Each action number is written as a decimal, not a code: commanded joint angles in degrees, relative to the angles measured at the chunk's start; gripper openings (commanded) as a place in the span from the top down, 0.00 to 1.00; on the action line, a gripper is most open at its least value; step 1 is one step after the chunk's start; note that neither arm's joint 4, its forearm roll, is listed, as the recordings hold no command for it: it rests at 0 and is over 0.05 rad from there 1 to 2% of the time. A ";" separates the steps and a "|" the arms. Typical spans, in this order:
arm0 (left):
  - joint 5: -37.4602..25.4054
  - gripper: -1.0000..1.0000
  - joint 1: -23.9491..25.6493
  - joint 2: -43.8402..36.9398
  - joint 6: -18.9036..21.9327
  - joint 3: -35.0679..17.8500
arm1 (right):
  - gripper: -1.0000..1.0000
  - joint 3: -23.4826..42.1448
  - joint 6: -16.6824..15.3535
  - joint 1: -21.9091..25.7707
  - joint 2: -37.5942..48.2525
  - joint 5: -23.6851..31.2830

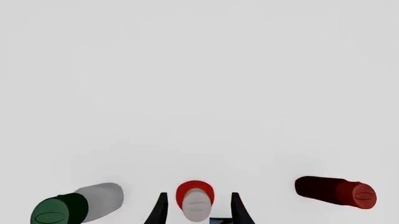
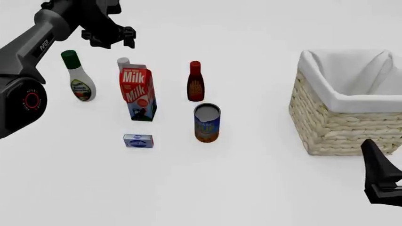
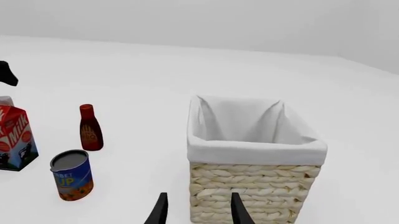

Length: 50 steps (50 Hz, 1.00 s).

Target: Pick the ketchup and place it in the basket.

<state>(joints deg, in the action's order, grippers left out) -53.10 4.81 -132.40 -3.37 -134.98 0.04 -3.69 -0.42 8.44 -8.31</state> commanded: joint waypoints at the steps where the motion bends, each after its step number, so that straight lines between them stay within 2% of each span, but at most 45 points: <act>1: 1.60 0.00 0.03 0.11 -0.42 2.42 | 0.00 0.00 -0.12 -0.06 0.19 -0.12; 6: 2.98 0.00 0.09 0.55 -0.59 4.84 | 0.00 -0.01 -0.22 -0.05 -0.02 0.12; 16: 3.59 0.00 0.09 0.20 -0.66 5.72 | 0.00 -0.02 -0.14 -0.06 0.24 -0.04; 23: 5.49 0.00 0.49 0.82 -1.62 8.83 | 0.00 -0.02 0.09 -0.12 0.23 -0.01; 30: 5.46 0.00 0.31 0.53 -1.40 8.72 | 0.00 -0.02 0.18 -0.14 0.23 -0.07; 39: 7.59 0.00 0.21 1.03 -1.86 11.97 | 0.00 -0.02 0.64 -0.06 0.11 0.10; 50: 8.26 0.00 -0.06 0.87 -1.58 12.87 | 0.00 -0.02 0.51 0.02 0.66 -0.44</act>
<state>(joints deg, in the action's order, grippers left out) -45.79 4.90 -131.57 -4.96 -123.49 0.03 -3.24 -0.45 8.88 -8.54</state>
